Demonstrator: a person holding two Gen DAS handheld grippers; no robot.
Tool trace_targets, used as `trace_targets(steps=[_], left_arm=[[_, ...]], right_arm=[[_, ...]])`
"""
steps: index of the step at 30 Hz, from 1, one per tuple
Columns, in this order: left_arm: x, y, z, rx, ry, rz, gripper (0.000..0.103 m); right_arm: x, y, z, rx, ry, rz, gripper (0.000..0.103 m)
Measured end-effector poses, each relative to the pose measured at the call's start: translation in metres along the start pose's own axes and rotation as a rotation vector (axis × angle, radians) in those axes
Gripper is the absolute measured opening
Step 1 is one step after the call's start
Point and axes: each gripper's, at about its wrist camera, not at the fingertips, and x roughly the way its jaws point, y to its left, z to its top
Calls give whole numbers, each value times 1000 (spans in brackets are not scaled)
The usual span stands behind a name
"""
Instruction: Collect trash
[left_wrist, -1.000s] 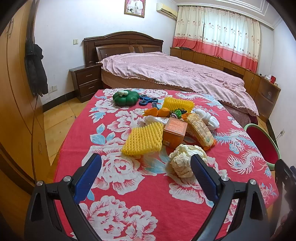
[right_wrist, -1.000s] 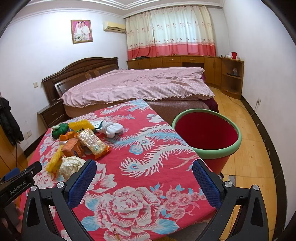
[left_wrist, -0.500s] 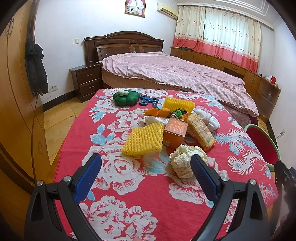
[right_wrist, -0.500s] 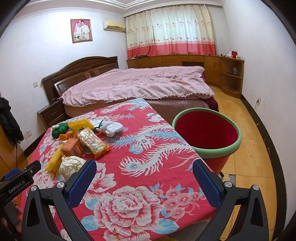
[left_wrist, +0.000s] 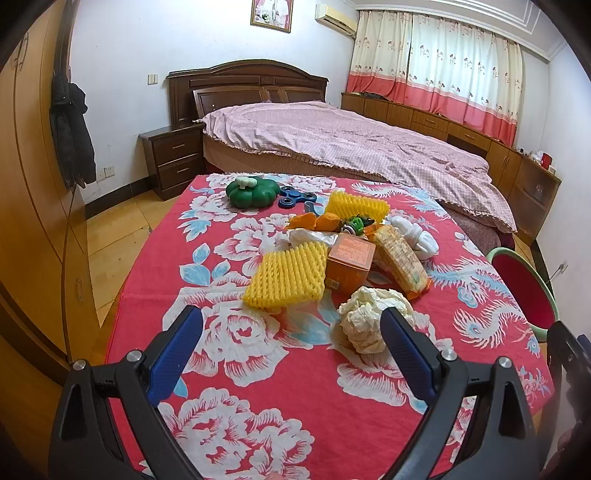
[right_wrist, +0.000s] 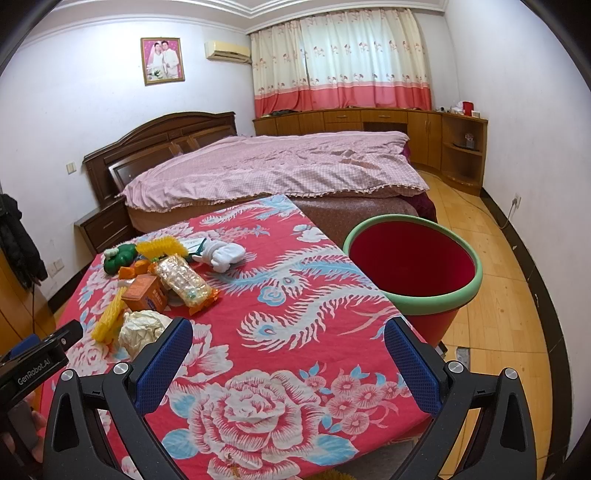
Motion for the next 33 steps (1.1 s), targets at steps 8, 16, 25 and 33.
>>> trace_targets(steps=[8, 16, 25, 33], left_arm=[[0, 1, 1, -1, 2, -1, 96], [0, 2, 1, -2, 3, -2, 96], [0, 2, 1, -4, 3, -2, 96], [1, 3, -4, -4, 5, -3, 96]], right_arm=[[0, 0, 0, 0, 1, -1, 103], [0, 0, -1, 1, 1, 0, 103], [0, 1, -3, -1, 0, 6, 103], [0, 2, -5, 0, 3, 5, 103]])
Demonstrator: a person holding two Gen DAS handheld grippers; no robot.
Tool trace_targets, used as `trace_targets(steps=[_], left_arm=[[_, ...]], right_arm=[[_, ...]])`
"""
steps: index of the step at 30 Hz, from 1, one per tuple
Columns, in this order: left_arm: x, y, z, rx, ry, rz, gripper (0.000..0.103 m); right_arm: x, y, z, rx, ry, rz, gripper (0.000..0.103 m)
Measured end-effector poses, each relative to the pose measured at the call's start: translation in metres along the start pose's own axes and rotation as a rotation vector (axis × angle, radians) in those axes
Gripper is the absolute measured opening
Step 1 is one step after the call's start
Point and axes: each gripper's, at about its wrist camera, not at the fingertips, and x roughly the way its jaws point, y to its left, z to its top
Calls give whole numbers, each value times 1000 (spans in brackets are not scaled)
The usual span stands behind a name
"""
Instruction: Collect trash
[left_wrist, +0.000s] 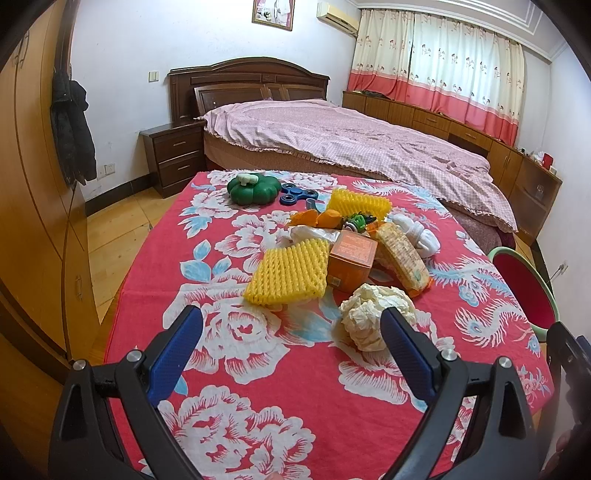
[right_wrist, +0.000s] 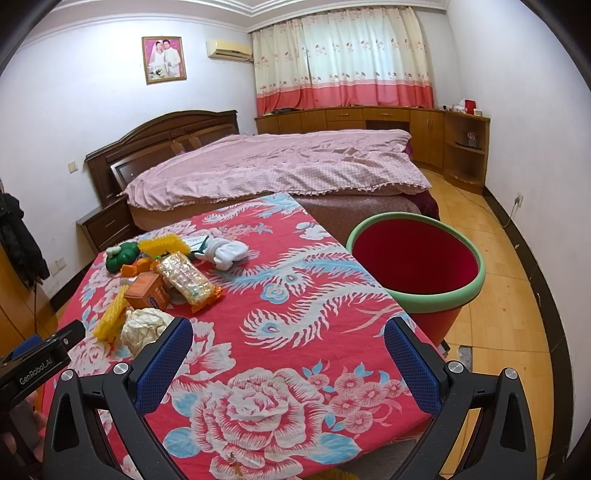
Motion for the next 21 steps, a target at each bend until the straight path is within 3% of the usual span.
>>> trace_targets(steps=[21], left_arm=[[6, 4, -8, 5, 11, 13, 96]], right_arm=[[4, 0, 2, 3, 6, 10, 103]])
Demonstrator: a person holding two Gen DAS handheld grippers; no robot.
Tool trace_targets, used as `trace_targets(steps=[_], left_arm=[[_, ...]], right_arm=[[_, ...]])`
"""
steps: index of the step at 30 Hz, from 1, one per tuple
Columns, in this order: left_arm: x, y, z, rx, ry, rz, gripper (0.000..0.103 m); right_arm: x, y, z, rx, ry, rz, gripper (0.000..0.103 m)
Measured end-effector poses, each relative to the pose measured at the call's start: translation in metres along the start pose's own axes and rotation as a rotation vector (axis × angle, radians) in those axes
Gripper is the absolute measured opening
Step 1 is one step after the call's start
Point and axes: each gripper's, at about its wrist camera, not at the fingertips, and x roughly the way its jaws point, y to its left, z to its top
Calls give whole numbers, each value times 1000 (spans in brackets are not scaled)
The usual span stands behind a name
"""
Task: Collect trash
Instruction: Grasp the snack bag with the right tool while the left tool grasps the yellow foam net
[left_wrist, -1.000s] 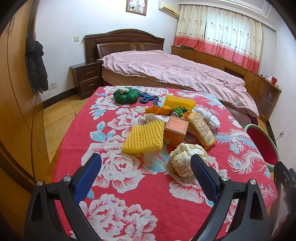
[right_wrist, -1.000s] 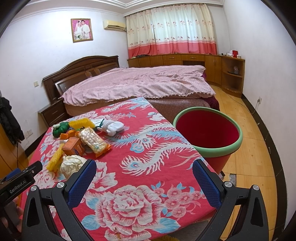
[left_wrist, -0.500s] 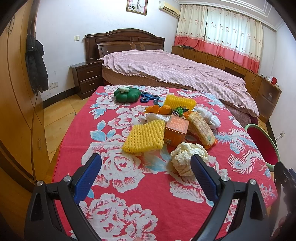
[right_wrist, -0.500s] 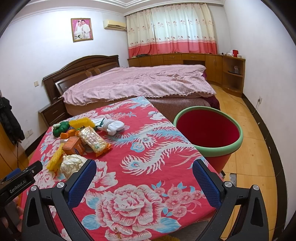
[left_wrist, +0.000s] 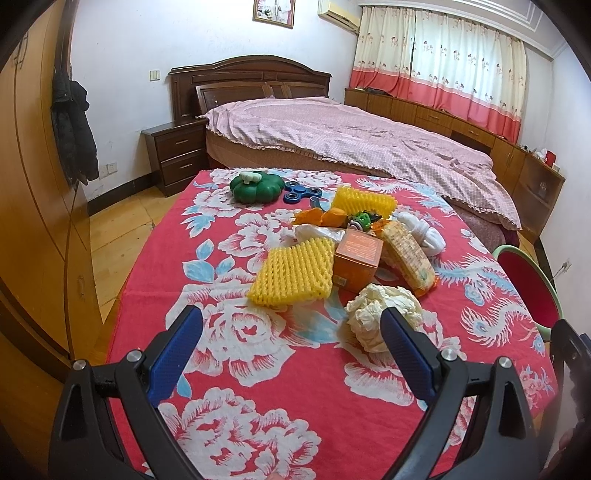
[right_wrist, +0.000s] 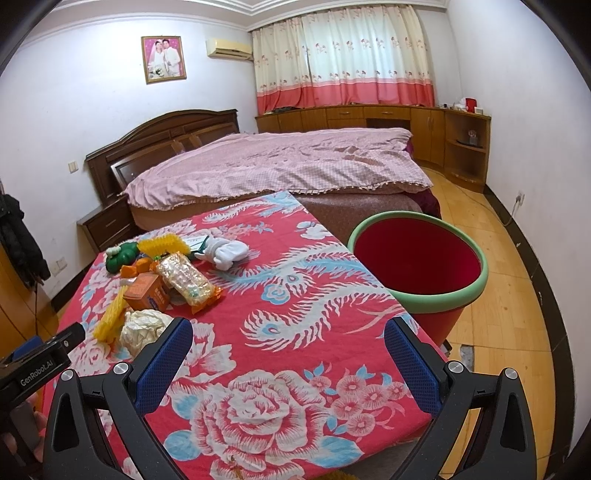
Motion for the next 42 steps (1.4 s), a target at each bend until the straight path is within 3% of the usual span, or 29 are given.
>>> trace_targets(steps=[13, 20, 26, 32, 35, 42], left_arm=[[27, 11, 33, 3, 48, 30, 96], [46, 16, 42, 0, 94, 14, 96], [65, 13, 45, 0, 133, -17, 96], [85, 11, 44, 32, 162, -45, 89], [96, 11, 44, 31, 185, -99, 84], [112, 10, 40, 46, 232, -151, 68]], right_arm=[[28, 13, 30, 1, 27, 130, 103], [50, 28, 40, -40, 39, 108, 103], [76, 39, 42, -67, 101, 96, 103], [97, 55, 44, -86, 145, 136, 103], [110, 69, 44, -126, 182, 153, 103], [136, 95, 42, -212, 246, 135, 103]])
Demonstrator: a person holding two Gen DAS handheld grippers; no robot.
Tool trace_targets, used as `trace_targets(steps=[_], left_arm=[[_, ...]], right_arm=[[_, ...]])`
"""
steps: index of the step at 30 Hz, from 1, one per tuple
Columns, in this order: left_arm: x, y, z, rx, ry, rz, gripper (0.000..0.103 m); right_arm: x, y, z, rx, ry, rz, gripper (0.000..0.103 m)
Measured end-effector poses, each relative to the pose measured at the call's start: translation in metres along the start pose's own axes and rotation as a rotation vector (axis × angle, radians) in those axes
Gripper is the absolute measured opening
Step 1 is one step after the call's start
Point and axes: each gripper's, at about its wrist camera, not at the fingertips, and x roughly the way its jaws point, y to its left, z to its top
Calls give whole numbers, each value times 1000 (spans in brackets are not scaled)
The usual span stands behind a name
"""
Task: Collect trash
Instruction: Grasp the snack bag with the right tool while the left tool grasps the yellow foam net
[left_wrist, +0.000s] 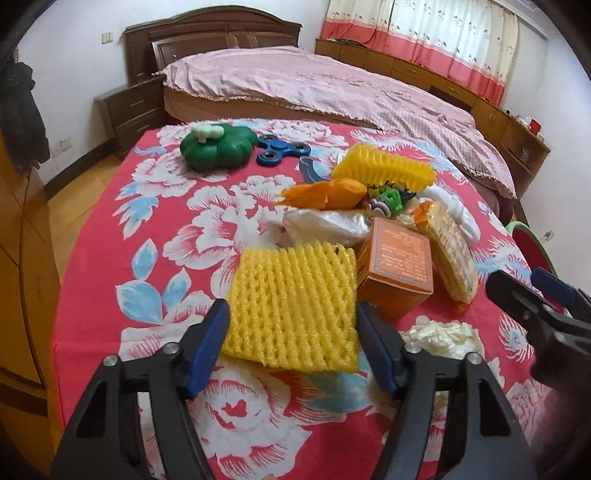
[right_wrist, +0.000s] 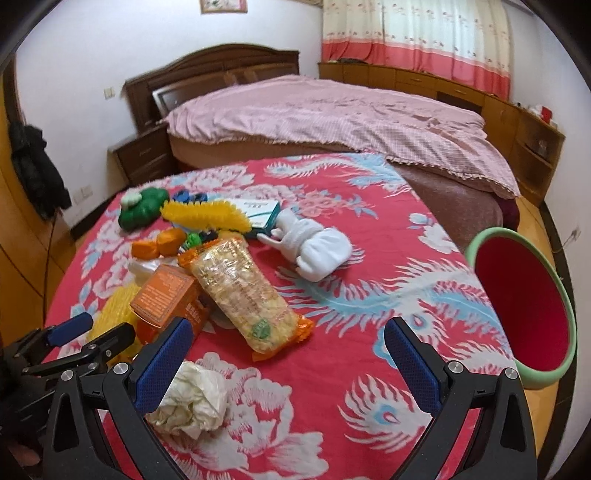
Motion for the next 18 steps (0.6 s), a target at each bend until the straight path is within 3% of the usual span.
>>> trace_targets(steps=[9, 11, 15, 17, 18], left_arm=[[6, 0, 4, 39, 4, -52, 48], [6, -1, 4, 51, -3, -55, 42], [6, 2, 6, 49, -12, -82, 17], [7, 4, 5, 29, 0, -104, 14], [6, 4, 4, 25, -2, -107, 13]], right_arm=[[25, 13, 8, -52, 31, -42, 99], [29, 14, 8, -64, 40, -59, 88], [41, 13, 8, -51, 84, -22, 67], [47, 12, 7, -36, 113, 7, 53], [49, 12, 6, -32, 125, 21, 53]])
